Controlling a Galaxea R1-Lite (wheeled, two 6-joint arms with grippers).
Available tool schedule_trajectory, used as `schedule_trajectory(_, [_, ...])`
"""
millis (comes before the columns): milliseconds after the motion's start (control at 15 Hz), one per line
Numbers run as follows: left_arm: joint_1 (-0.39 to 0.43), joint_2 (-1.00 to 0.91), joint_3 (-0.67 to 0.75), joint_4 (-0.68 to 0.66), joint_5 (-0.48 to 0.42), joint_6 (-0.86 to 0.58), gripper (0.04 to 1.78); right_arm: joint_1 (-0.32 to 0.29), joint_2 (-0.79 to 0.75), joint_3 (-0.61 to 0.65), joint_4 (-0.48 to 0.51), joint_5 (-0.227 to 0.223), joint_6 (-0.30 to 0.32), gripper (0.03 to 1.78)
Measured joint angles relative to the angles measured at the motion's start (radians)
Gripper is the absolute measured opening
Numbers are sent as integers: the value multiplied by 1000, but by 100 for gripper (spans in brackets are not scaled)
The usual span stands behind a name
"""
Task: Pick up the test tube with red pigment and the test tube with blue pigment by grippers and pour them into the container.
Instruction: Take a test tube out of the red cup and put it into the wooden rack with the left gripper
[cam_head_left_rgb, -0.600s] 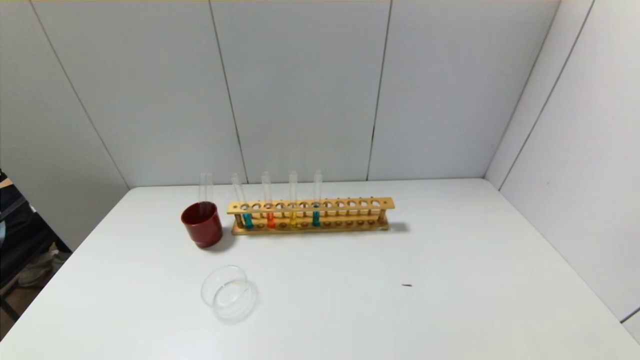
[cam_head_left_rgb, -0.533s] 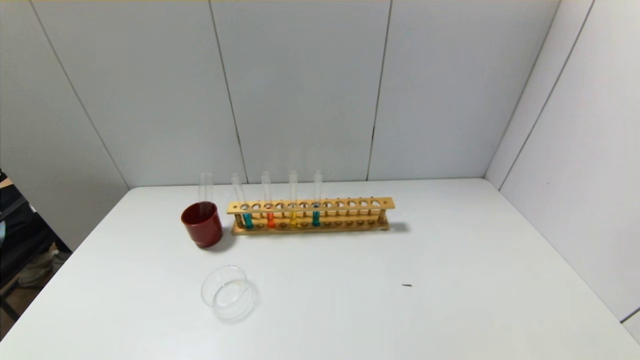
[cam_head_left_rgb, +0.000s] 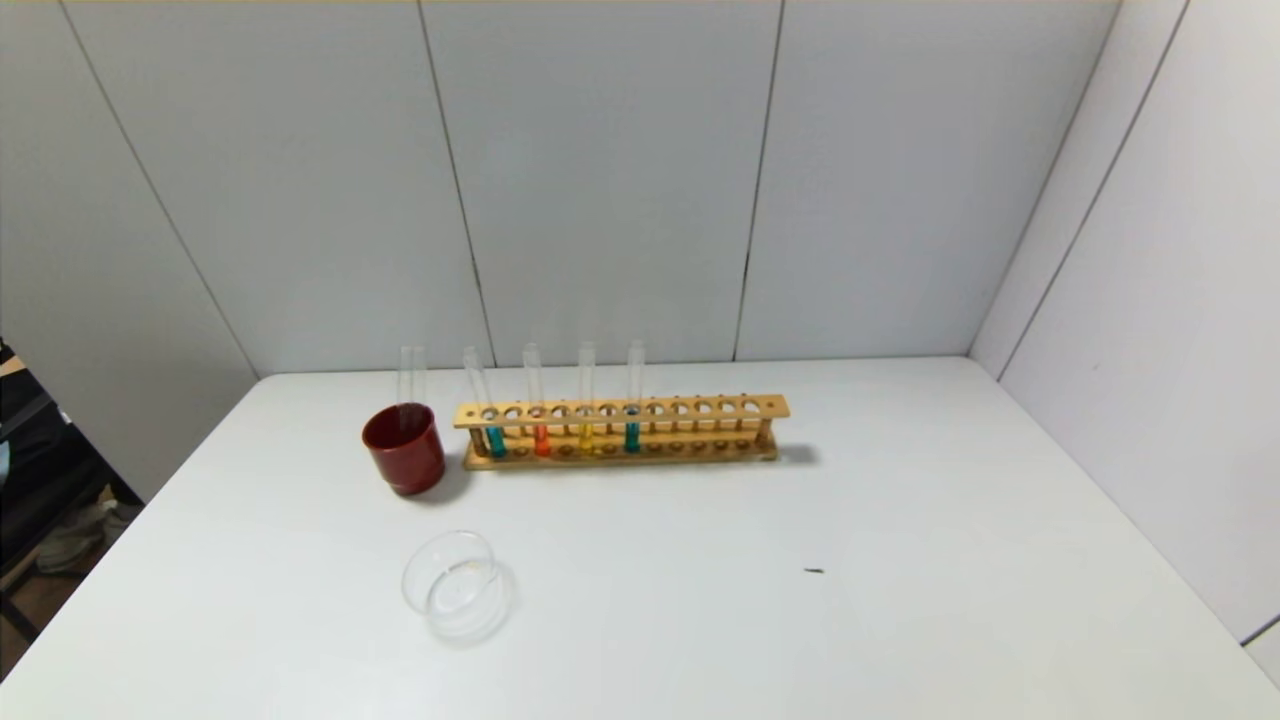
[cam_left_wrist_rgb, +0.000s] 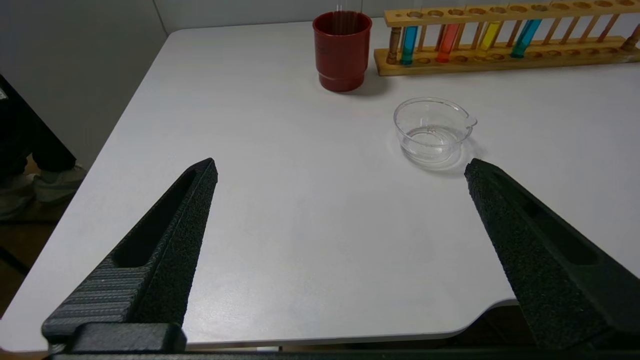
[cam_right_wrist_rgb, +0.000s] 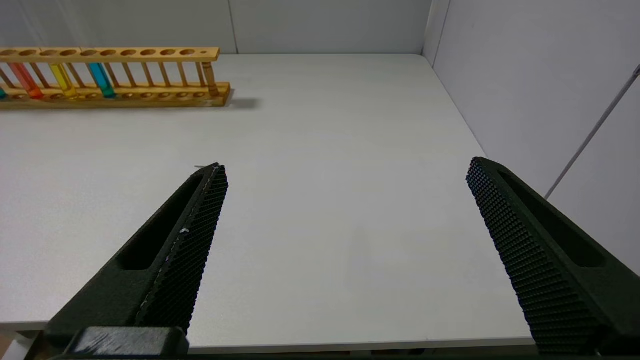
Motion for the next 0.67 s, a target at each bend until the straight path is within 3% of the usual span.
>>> schedule_trajectory(200, [-1, 2, -59, 14, -63, 9, 175, 0, 0, 0, 0, 0, 0, 175])
schedule_trajectory(400, [-1, 59, -230, 78, -174, 2, 175, 0, 0, 0, 0, 0, 0, 175])
schedule_trajectory(667, [-4, 367, -471, 60, -193, 2, 175, 0, 0, 0, 0, 0, 0, 175])
